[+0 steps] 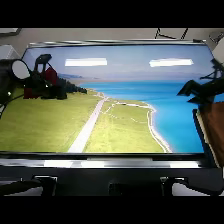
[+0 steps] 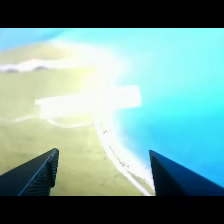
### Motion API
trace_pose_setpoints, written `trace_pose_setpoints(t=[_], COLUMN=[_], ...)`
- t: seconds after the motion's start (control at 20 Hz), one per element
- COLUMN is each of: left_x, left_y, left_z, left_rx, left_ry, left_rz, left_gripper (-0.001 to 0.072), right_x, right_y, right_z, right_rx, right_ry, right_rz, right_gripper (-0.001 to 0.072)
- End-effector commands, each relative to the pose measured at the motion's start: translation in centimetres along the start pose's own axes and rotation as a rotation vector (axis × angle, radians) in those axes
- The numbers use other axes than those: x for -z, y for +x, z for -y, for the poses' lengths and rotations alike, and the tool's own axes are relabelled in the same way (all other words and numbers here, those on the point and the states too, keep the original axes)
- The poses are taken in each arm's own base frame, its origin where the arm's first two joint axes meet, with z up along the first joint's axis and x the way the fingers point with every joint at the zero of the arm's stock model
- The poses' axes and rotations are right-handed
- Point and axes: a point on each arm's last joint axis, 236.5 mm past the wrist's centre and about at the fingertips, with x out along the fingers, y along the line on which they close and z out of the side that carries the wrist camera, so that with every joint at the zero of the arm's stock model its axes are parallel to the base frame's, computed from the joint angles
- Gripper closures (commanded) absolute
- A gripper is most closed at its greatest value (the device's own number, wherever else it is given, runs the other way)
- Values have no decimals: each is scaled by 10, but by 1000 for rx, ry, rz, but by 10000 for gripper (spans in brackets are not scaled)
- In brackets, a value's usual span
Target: Fold the clothes and pants, and hang the long-sleeved shirts on hangers.
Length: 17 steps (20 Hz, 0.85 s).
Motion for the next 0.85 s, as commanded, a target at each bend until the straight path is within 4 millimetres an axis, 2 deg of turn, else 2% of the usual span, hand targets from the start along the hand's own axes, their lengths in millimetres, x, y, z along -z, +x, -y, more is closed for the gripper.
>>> trace_pose_setpoints(t=[0.0, 0.8], left_x=[21, 23], left_y=[24, 29], left_z=[0, -1], left_rx=[-13, -15], left_ry=[15, 15], left_rz=[-27, -38], left_gripper=[188, 187], right_x=[27, 29], right_y=[30, 29], right_z=[-22, -22], right_rx=[1, 1], right_ry=[-62, -62], right_rz=[-93, -101], right_gripper=[78, 77])
